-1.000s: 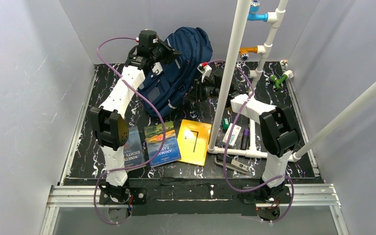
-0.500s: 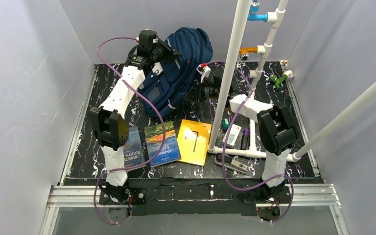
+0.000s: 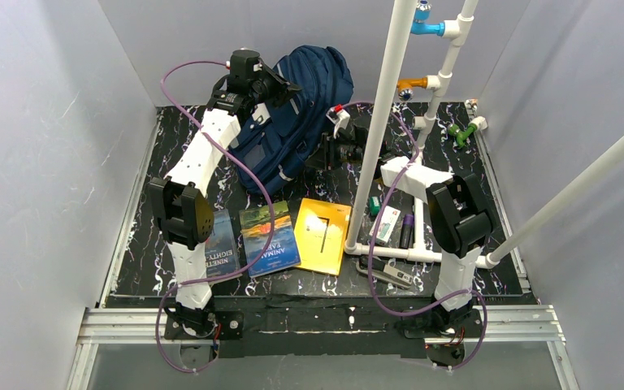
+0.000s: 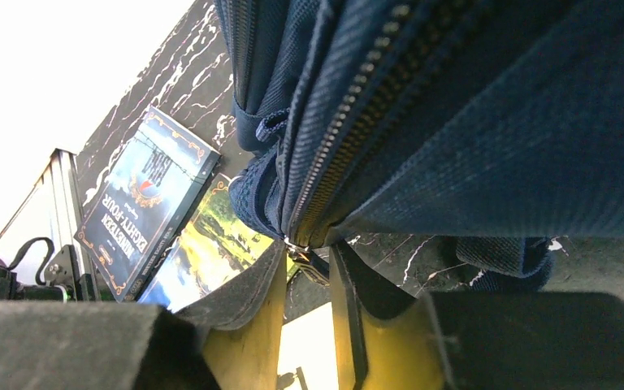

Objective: Pack the student bag
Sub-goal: Unzip the student bag at the center of the board.

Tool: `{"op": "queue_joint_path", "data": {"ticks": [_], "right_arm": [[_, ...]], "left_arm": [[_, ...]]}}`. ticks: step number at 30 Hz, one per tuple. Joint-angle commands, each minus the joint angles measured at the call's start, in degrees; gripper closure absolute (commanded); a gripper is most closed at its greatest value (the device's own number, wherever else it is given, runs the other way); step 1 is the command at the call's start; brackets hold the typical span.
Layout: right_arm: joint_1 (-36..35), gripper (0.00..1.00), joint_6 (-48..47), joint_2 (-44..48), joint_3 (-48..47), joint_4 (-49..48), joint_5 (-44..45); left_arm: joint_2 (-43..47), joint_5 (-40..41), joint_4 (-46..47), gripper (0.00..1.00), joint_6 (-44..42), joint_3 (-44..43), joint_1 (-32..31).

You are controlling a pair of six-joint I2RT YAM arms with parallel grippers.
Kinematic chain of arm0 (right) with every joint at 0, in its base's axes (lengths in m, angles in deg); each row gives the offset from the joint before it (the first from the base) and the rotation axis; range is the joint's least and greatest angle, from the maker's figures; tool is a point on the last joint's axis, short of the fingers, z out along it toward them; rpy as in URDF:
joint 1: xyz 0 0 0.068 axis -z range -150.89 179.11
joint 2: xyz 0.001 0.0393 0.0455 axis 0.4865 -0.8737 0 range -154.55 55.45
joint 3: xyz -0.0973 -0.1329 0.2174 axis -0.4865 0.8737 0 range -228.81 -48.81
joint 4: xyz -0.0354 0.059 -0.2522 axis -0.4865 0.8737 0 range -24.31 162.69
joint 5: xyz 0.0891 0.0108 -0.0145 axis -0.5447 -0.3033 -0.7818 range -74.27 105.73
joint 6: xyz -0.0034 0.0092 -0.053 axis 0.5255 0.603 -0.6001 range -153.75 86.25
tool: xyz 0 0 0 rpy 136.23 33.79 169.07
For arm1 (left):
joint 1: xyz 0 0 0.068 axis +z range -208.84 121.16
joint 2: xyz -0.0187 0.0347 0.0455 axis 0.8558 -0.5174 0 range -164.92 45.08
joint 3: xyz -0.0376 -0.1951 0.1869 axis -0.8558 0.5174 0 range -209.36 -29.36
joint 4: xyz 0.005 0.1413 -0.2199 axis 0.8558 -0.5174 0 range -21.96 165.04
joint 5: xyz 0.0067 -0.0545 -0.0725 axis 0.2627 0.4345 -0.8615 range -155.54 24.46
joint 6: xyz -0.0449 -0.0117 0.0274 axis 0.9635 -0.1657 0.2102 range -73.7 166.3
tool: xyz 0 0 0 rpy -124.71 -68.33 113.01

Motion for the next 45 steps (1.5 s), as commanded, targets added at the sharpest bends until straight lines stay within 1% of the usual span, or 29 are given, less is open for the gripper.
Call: {"op": "queue_joint_path", "data": {"ticks": [1, 3, 6, 8, 10, 13, 15, 17, 19, 20, 21, 22, 24, 25, 27, 29, 31, 33, 35, 37, 38, 40, 42, 45], "right_arm": [[-0.5, 0.67, -0.8, 2.4, -2.4, 0.8, 1.0], [-0.6, 0.68, -1.5, 2.7, -2.6, 1.8, 2.1], [-0.8, 0.73, -2.5, 3.2, -2.6, 3.1, 3.0], [-0.9, 0.74, -3.0, 3.5, -2.7, 3.9, 3.7], [-1.0, 0.74, -3.3, 3.8, -2.7, 4.6, 3.7], [-1.0, 0.68, -3.5, 4.7, -2.3, 4.9, 4.0], [-1.1, 0.67, -3.4, 4.6, -2.6, 4.9, 4.0], [-1.2, 0.67, -3.4, 4.4, -2.9, 4.9, 3.9], [-1.2, 0.75, -3.4, 4.3, -3.1, 4.9, 3.9], [-1.3, 0.77, -3.3, 4.1, -3.4, 4.9, 3.8], [-1.3, 0.85, -3.3, 4.0, -3.6, 5.1, 4.5], [-1.4, 0.92, -3.3, 4.0, -4.1, 6.0, 5.1], [-1.6, 0.99, -3.2, 4.7, -5.1, 9.0, 7.5], [-1.6, 0.99, -2.6, 5.0, -6.2, 11.8, 8.7], [-1.6, 0.99, 1.0, 4.9, -12.2, 22.2, 10.4], [-1.4, 0.99, 4.1, 4.9, -15.1, 27.2, 11.0], [-0.9, 0.99, 9.1, 5.4, -15.6, 27.8, 8.9], [-0.8, 0.99, 13.1, 6.3, -15.4, 28.4, 8.6], [0.1, 0.99, 14.9, 7.4, -15.4, 28.4, 9.0], [1.4, 0.99, 17.9, 8.0, -14.8, 26.1, 9.1], [2.3, 0.99, 20.1, 8.3, -14.2, 24.4, 8.7], [3.7, 0.99, 25.5, 9.3, -12.3, 18.8, 7.2], [4.5, 0.99, 31.3, 10.4, -10.2, 13.3, 5.9], [5.1, 0.99, 40.1, 11.9, -7.1, 5.9, 5.6]], "left_arm": [[5.3, -2.3, 4.9, 1.0, 0.2, -3.5, 0.1], [5.3, -2.4, 5.0, 1.0, 0.2, -3.5, 0.0], [5.3, -2.4, 4.9, 1.0, 0.1, -3.4, 0.1], [5.2, -2.4, 4.9, 1.0, 0.1, -3.4, 0.2], [5.2, -2.5, 4.9, 1.0, 0.1, -3.3, 0.3], [5.4, -2.5, 5.0, 1.0, 0.1, -2.7, 0.3], [5.5, -2.7, 5.2, 1.0, 0.3, -2.4, 0.3], [5.5, -2.8, 5.3, 1.0, 0.4, -2.5, 0.3], [5.6, -2.8, 5.2, 1.0, 0.4, -2.3, 0.4], [5.6, -2.8, 5.3, 1.0, 0.5, -2.2, 0.3], [5.6, -2.9, 5.4, 1.0, 0.6, -2.1, 0.3], [5.7, -3.0, 5.3, 1.0, 0.5, -2.1, 0.3], [6.2, -2.9, 4.4, 1.0, -0.8, -1.5, 0.6], [6.5, -3.5, 4.2, 1.0, -1.9, -1.0, 0.7], [6.7, -6.2, 1.8, 1.0, -7.5, -1.3, 0.9], [7.1, -7.6, 0.9, 1.0, -10.4, -0.5, 1.0], [7.1, -10.8, 1.5, 1.0, -13.4, 0.8, 1.3], [7.4, -12.7, 0.1, 1.0, -16.3, 1.9, 1.5], [9.1, -14.4, 1.3, 1.0, -17.7, 5.5, 1.7], [10.8, -17.0, 4.6, 1.0, -18.3, 9.5, 1.9], [10.9, -18.3, 5.6, 1.0, -18.7, 10.0, 2.0], [10.0, -21.7, 3.2, 1.0, -21.8, 8.4, 2.2], [9.5, -23.0, -0.3, 1.0, -25.0, 6.6, 2.2], [10.7, -24.8, -1.1, 1.0, -31.0, 7.6, 2.2]]}}
